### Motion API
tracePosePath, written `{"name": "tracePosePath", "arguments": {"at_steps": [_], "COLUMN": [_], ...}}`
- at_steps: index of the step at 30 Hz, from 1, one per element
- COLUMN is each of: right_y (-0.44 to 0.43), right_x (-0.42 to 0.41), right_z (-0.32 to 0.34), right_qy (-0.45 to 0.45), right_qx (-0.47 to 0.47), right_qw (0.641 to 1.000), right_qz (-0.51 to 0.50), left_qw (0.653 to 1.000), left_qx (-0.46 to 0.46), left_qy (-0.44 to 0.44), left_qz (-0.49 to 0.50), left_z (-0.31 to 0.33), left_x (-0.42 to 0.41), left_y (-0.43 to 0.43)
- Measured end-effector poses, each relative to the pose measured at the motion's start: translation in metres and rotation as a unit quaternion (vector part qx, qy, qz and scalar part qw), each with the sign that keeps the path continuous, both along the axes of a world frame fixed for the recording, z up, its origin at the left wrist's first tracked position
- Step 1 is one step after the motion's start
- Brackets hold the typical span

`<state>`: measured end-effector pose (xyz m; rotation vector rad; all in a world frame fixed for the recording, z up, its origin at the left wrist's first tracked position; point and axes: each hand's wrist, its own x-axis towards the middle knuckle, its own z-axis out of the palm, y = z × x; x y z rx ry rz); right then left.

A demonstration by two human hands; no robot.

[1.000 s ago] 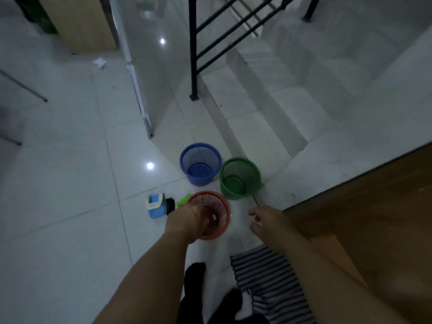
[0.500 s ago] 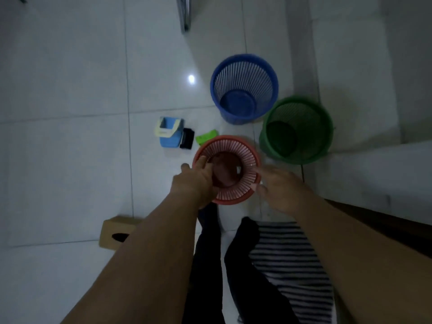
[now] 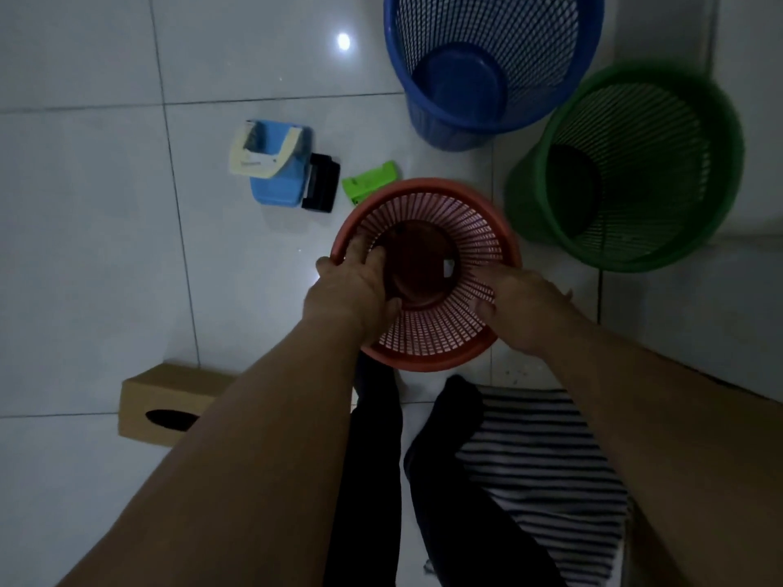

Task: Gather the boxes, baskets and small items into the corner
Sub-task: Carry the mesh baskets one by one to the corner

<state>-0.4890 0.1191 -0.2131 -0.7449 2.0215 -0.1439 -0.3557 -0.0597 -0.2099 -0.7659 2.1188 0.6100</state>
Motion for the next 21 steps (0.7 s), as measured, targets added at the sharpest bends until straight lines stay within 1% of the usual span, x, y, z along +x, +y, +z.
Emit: {"name": "tracePosePath", "arguments": {"at_steps": [4, 7, 10, 16, 19, 21], "right_y": [-0.004, -0.015, -0.035, -0.095, -0.118, -0.133], "right_x": [0.002, -0.001, -0.006, -0.028, -0.038, -0.041], "right_z": [0.02, 0.066, 0.139, 0.328, 0.395, 0.431], "right_qy": [0.031, 0.048, 0.066, 0.126, 0.139, 0.164], "right_qx": [-0.012, -0.008, -0.021, -0.053, -0.094, -0.113], "right_qw": [0.999, 0.999, 0.998, 0.991, 0.985, 0.978], "right_qz": [-0.017, -0.014, -0.013, 0.016, 0.029, 0.059], "left_qw": [1.0, 0.999, 0.999, 0.989, 0.977, 0.965], "left_qx": [0.001, -0.014, -0.029, -0.079, -0.119, -0.142], "left_qy": [0.017, 0.026, 0.031, 0.073, 0.107, 0.129], "left_qz": [0.004, 0.012, 0.032, 0.105, 0.144, 0.179], "left_z": [0.025, 0.069, 0.139, 0.31, 0.379, 0.417], "left_x": [0.0, -0.005, -0.013, -0.019, -0.017, -0.012], "left_y": [-0.009, -0.018, -0.03, -0.063, -0.075, -0.082]}}
